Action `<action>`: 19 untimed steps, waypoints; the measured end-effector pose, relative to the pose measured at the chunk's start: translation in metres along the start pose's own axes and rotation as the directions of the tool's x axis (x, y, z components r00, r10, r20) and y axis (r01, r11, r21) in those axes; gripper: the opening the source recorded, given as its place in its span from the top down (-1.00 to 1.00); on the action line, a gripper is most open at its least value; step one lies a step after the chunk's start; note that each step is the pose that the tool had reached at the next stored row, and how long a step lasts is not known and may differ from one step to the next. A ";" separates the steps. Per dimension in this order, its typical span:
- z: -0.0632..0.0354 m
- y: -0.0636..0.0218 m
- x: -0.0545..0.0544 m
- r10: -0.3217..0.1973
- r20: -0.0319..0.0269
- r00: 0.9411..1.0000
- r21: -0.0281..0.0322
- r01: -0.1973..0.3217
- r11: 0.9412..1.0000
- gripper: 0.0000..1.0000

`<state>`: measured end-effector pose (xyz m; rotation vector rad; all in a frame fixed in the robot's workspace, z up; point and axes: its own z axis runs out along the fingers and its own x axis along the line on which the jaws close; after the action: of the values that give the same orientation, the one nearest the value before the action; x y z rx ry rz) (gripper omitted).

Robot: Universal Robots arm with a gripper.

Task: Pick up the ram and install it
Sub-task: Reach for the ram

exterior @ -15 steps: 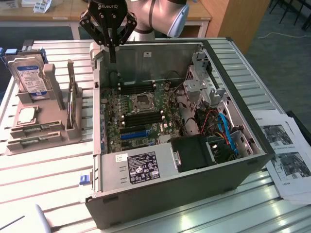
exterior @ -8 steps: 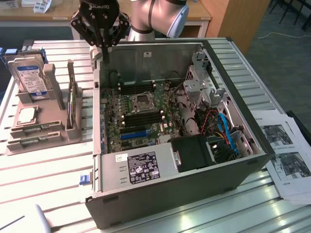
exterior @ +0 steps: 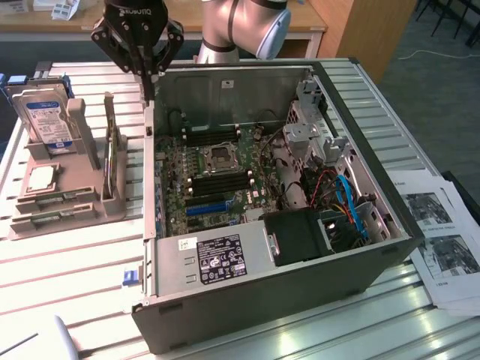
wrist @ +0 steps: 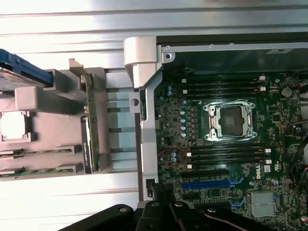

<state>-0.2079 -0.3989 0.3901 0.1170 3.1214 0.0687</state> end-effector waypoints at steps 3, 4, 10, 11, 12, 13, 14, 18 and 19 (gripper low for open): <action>0.0005 -0.0007 0.009 0.000 -0.004 1.000 0.000 0.000 1.000 0.80; 0.0007 -0.0009 0.011 0.000 -0.005 1.000 0.000 0.000 1.000 0.80; 0.0019 -0.0022 0.028 0.001 -0.014 1.000 0.001 -0.001 1.000 0.80; 0.0021 -0.0024 0.030 0.001 -0.015 1.000 0.001 -0.001 1.000 0.80; 0.0023 -0.0026 0.033 0.001 -0.017 1.000 0.001 -0.001 1.000 0.80; 0.0025 -0.0028 0.035 0.001 -0.019 1.000 0.002 -0.001 1.000 0.80; 0.0027 -0.0030 0.038 0.001 -0.021 1.000 0.002 -0.001 1.000 0.80; 0.0037 -0.0039 0.050 0.001 -0.027 1.000 0.002 -0.001 1.000 0.80; 0.0038 -0.0041 0.054 0.001 -0.028 1.000 0.002 -0.001 1.000 0.80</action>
<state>-0.2616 -0.3987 0.3852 0.1193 3.1493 0.0676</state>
